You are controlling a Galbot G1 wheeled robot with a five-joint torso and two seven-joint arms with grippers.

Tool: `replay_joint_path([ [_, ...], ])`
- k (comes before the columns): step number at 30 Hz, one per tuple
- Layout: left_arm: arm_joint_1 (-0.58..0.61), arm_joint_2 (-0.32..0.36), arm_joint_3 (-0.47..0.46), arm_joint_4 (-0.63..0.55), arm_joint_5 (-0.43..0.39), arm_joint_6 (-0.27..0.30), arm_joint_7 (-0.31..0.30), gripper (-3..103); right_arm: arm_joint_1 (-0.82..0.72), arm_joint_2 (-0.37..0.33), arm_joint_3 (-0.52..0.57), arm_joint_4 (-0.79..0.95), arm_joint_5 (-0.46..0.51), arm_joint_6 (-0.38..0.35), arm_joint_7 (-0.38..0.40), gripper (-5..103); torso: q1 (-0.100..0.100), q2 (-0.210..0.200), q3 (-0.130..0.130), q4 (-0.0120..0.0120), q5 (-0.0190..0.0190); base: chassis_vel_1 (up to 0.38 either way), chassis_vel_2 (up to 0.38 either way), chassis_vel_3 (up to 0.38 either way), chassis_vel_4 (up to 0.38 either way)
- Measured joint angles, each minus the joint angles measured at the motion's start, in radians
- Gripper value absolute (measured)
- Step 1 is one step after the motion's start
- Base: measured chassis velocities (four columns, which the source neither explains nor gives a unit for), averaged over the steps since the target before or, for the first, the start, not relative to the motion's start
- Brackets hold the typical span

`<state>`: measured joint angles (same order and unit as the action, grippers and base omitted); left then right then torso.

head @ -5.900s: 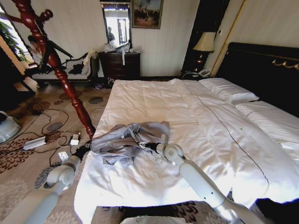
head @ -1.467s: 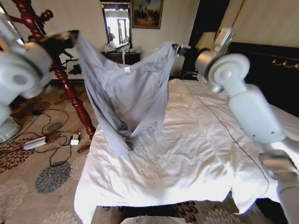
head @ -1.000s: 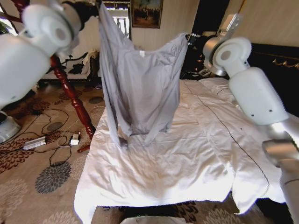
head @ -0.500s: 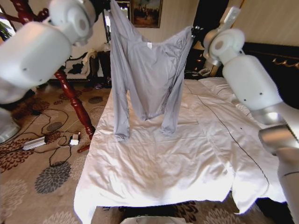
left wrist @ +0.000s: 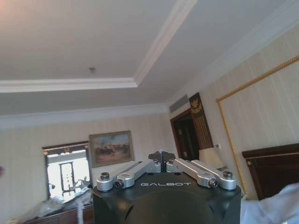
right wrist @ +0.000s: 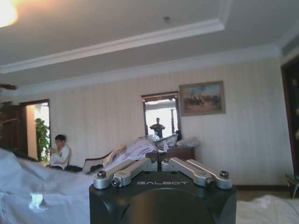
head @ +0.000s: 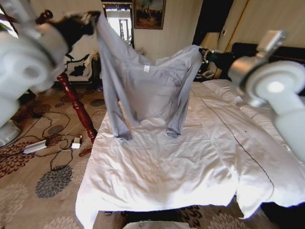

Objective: Pick up the clothes from the bed and hang them on the clothes hanger.

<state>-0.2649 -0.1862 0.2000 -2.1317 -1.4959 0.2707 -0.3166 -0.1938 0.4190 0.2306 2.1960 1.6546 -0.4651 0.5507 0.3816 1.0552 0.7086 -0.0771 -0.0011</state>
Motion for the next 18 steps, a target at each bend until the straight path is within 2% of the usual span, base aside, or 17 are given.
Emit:
replay_joint_path([
  [1, 0.015, 0.045, -0.046, -0.031, -0.033, 0.000, 0.000, 0, -0.044, -0.027, 0.062, 0.034, 0.031, -0.008, 0.003, 0, 0.000, 0.000, 0.000, 0.0002, 0.0013, 0.000, 0.000, 0.000, 0.000],
  [2, 0.015, 0.045, -0.046, -0.031, -0.033, 0.000, 0.000, 0, -0.044, -0.027, 0.062, 0.034, 0.031, -0.008, 0.003, 0, 0.000, 0.000, 0.000, 0.0002, 0.0013, 0.000, 0.000, 0.000, 0.000],
  [5, 0.025, 0.155, -0.176, -0.101, -0.148, 0.008, -0.003, 0, -0.238, -0.129, 0.321, 0.124, 0.140, -0.033, 0.014, 0, 0.000, 0.000, 0.000, -0.0015, 0.0017, 0.000, 0.000, 0.000, 0.000],
  [6, 0.025, 0.155, -0.176, -0.101, -0.148, 0.008, -0.003, 0, -0.238, -0.129, 0.321, 0.124, 0.140, -0.033, 0.014, 0, 0.000, 0.000, 0.000, -0.0015, 0.0017, 0.000, 0.000, 0.000, 0.000],
  [8, 0.010, 0.214, -0.213, -0.130, -0.199, 0.014, -0.007, 0, -0.363, -0.190, 0.523, 0.168, 0.220, -0.053, 0.030, 0, 0.000, 0.000, 0.000, -0.0011, 0.0012, 0.000, 0.000, 0.000, 0.000],
  [11, 0.008, 0.264, -0.229, -0.151, -0.235, 0.026, -0.018, 0, -0.439, -0.226, 0.671, 0.193, 0.295, -0.079, 0.056, 0, 0.000, 0.000, 0.000, -0.0008, 0.0008, 0.000, 0.000, 0.000, 0.000],
  [14, 0.008, 0.273, -0.220, -0.164, -0.239, 0.039, -0.033, 0, -0.449, -0.225, 0.692, 0.195, 0.299, -0.092, 0.061, 0, 0.000, 0.000, 0.000, -0.0005, 0.0008, 0.000, 0.000, 0.000, 0.000],
  [18, 0.026, 0.227, -0.194, -0.165, -0.199, 0.077, -0.065, 0, -0.450, -0.194, 0.650, 0.180, 0.246, -0.105, 0.061, 0, 0.000, 0.000, 0.000, -0.0008, 0.0010, 0.000, 0.000, 0.000, 0.000],
])
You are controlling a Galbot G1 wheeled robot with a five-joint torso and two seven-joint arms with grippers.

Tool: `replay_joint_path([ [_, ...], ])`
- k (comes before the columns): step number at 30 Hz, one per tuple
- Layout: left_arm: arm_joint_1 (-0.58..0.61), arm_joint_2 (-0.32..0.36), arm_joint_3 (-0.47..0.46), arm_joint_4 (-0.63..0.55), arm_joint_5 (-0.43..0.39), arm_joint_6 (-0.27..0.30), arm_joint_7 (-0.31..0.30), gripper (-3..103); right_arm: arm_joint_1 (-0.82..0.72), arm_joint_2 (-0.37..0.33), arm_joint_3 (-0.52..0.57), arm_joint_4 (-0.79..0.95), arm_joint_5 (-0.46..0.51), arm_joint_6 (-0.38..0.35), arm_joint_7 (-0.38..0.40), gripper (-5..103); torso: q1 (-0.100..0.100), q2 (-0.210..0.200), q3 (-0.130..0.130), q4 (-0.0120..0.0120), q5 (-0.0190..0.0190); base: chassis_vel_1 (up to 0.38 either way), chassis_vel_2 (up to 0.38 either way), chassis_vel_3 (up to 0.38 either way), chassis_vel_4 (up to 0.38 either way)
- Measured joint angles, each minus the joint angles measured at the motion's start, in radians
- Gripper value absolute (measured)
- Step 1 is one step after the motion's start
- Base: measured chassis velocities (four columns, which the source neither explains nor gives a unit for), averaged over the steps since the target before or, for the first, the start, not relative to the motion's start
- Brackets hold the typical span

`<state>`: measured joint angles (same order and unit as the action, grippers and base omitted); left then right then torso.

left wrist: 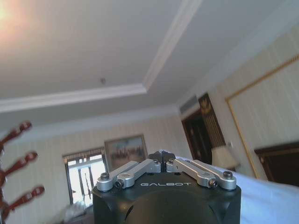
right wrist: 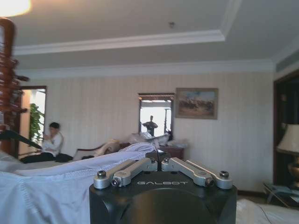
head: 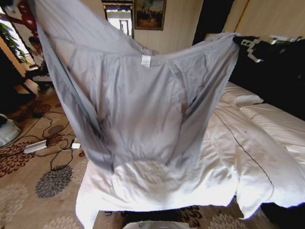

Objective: Pick up the clothes from the bed and hang them on the clothes hanger.

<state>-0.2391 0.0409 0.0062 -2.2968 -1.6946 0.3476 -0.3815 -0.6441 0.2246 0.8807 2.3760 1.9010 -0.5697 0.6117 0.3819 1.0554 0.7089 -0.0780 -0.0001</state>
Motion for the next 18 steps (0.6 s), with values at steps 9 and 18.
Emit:
replay_joint_path([
  [9, 0.178, -0.208, 0.133, 0.049, 0.250, 0.046, -0.078, 0, -0.072, 0.156, -0.268, -0.051, -0.334, 0.006, -0.035, 0, 0.000, 0.000, 0.000, 0.0003, 0.0002, 0.000, 0.000, 0.000, 0.000],
  [18, 0.263, -0.568, 0.400, 0.336, 0.553, 0.034, -0.069, 0, -0.212, 0.274, -0.408, -0.188, -0.637, 0.033, -0.082, 0, 0.000, 0.000, 0.000, -0.0011, 0.0007, 0.000, 0.000, 0.000, 0.000],
])
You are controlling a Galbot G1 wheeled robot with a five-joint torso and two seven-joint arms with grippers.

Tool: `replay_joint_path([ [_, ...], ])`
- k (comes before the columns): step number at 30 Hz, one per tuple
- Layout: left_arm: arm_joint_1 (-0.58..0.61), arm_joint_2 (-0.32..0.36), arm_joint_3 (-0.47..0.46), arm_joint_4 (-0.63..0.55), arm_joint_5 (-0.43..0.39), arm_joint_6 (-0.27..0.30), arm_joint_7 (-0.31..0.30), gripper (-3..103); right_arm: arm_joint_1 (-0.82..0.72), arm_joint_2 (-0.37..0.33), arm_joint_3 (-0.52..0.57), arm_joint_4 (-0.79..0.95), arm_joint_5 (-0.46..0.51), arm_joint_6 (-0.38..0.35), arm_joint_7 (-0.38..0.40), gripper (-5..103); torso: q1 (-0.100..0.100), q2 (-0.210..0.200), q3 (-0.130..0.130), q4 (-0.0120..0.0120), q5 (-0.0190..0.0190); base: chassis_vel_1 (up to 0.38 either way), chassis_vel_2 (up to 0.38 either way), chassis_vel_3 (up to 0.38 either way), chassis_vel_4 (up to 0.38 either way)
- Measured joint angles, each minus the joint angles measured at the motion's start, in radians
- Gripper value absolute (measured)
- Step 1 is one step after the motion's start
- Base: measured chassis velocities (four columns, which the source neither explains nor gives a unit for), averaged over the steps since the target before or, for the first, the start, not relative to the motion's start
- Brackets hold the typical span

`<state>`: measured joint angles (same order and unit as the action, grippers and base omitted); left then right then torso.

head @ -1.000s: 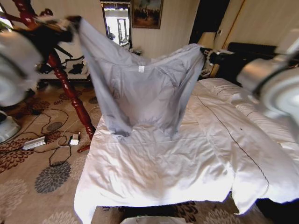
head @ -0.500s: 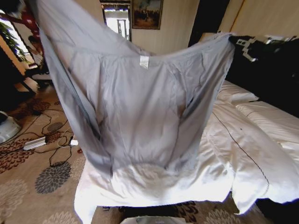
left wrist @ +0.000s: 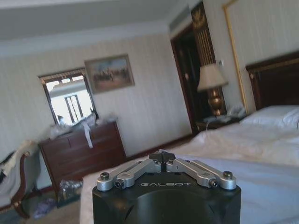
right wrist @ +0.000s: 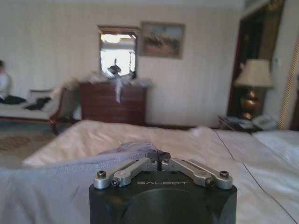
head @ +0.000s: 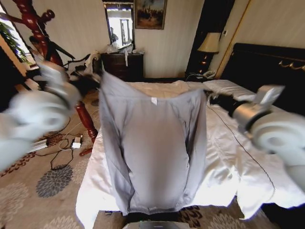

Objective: Pick up the clothes from the bed and hang them on the clothes hanger.

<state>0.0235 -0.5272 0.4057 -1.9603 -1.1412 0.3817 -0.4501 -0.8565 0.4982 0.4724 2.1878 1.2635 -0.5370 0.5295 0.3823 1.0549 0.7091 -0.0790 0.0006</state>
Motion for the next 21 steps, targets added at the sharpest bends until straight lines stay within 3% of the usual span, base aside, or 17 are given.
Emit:
replay_joint_path([
  [5, 0.062, -0.089, 0.015, 0.129, 0.088, -0.018, 0.014, 0, 0.037, 0.071, -0.131, -0.159, -0.185, 0.031, -0.060, 0, 0.000, 0.000, 0.000, 0.0019, -0.0010, 0.000, 0.000, 0.000, 0.000],
  [7, 0.071, -0.114, 0.015, 0.182, 0.109, -0.025, 0.020, 0, 0.078, 0.115, -0.200, -0.232, -0.246, 0.045, -0.078, 0, 0.000, 0.000, 0.000, 0.0012, -0.0005, 0.000, 0.000, 0.000, 0.000],
  [10, 0.073, -0.129, 0.017, 0.221, 0.121, -0.029, 0.027, 0, 0.142, 0.166, -0.271, -0.277, -0.268, 0.047, -0.078, 0, 0.000, 0.000, 0.000, 0.0006, -0.0005, 0.000, 0.000, 0.000, 0.000],
  [13, 0.084, -0.133, 0.018, 0.231, 0.123, -0.029, 0.033, 0, 0.233, 0.248, -0.382, -0.313, -0.275, 0.044, -0.059, 0, 0.000, 0.000, 0.000, 0.0020, -0.0009, 0.000, 0.000, 0.000, 0.000],
  [16, 0.110, -0.131, 0.016, 0.228, 0.131, -0.029, 0.034, 0, 0.261, 0.285, -0.434, -0.330, -0.284, 0.042, -0.053, 0, -0.001, 0.000, 0.000, 0.0021, -0.0012, 0.000, 0.000, 0.000, 0.000],
  [21, 0.188, -0.159, 0.011, 0.250, 0.181, -0.039, 0.036, 0, 0.288, 0.348, -0.526, -0.379, -0.317, 0.043, -0.049, 0, -0.001, 0.000, 0.000, 0.0008, -0.0009, 0.000, 0.000, 0.000, 0.000],
])
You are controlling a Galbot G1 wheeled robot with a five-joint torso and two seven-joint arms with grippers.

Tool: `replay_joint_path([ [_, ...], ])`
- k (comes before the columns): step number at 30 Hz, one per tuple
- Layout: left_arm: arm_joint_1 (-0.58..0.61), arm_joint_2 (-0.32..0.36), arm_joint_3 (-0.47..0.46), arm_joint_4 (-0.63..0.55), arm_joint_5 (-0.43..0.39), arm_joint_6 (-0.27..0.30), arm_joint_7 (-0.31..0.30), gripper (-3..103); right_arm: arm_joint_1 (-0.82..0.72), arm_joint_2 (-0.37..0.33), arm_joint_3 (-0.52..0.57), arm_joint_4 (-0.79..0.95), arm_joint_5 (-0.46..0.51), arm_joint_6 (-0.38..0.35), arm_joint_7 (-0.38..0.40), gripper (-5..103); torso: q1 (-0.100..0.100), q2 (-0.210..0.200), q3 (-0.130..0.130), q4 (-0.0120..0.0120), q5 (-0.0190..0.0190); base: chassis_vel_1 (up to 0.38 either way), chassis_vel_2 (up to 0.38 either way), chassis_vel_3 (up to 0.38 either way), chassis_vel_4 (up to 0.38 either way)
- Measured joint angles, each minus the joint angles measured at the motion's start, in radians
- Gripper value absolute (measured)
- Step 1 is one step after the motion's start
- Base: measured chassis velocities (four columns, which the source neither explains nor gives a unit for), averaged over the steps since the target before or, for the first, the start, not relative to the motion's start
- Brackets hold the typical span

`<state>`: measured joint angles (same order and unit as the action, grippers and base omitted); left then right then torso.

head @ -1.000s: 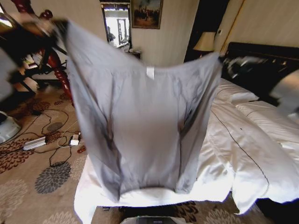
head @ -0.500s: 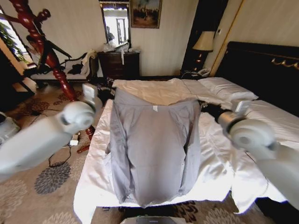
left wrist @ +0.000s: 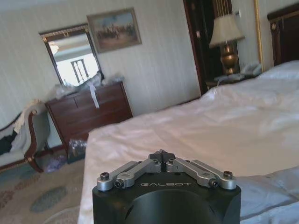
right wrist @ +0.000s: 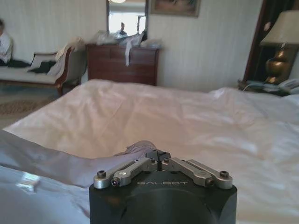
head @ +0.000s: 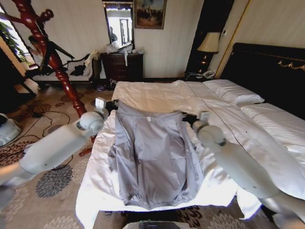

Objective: Pick up the clothes from the bed and hang them on the clothes hanger.

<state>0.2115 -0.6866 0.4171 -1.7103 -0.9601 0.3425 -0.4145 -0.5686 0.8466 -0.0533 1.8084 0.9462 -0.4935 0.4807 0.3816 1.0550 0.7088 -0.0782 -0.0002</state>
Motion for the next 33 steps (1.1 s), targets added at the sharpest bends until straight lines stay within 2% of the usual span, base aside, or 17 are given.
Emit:
replay_joint_path([
  [4, 0.048, -0.080, 0.003, 0.083, 0.070, -0.023, 0.001, 0, 0.031, 0.066, -0.074, -0.078, -0.026, 0.002, 0.009, 0, 0.000, 0.000, 0.000, 0.0003, -0.0001, 0.000, 0.000, 0.000, 0.000],
  [10, 0.063, -0.147, 0.009, 0.136, 0.092, -0.036, 0.003, 0, 0.059, 0.123, -0.116, -0.178, -0.061, 0.009, 0.015, 0, 0.000, 0.000, 0.000, 0.0003, 0.0002, 0.000, 0.000, 0.000, 0.000],
  [17, 0.024, -0.269, 0.022, 0.241, 0.107, -0.047, -0.001, 0, 0.089, 0.176, -0.129, -0.268, -0.078, 0.019, 0.032, 0, 0.000, 0.000, 0.000, -0.0001, 0.0003, 0.000, 0.000, 0.000, 0.000],
  [23, 0.000, -0.321, 0.023, 0.292, 0.105, -0.057, -0.002, 0, 0.106, 0.210, -0.128, -0.291, -0.062, 0.021, 0.051, 0, 0.000, 0.000, 0.000, 0.0006, 0.0003, 0.000, 0.000, 0.000, 0.000],
  [27, -0.002, -0.352, 0.027, 0.356, 0.103, -0.066, 0.001, 0, 0.106, 0.236, -0.115, -0.345, -0.089, 0.046, 0.049, 0, 0.000, 0.000, 0.000, 0.0004, 0.0003, 0.000, 0.000, 0.000, 0.000],
  [33, 0.006, -0.403, 0.002, 0.401, 0.083, -0.098, 0.000, 0, 0.098, 0.236, -0.085, -0.375, -0.110, 0.056, 0.047, 0, 0.000, 0.000, 0.000, 0.0005, 0.0002, 0.000, 0.000, 0.000, 0.000],
])
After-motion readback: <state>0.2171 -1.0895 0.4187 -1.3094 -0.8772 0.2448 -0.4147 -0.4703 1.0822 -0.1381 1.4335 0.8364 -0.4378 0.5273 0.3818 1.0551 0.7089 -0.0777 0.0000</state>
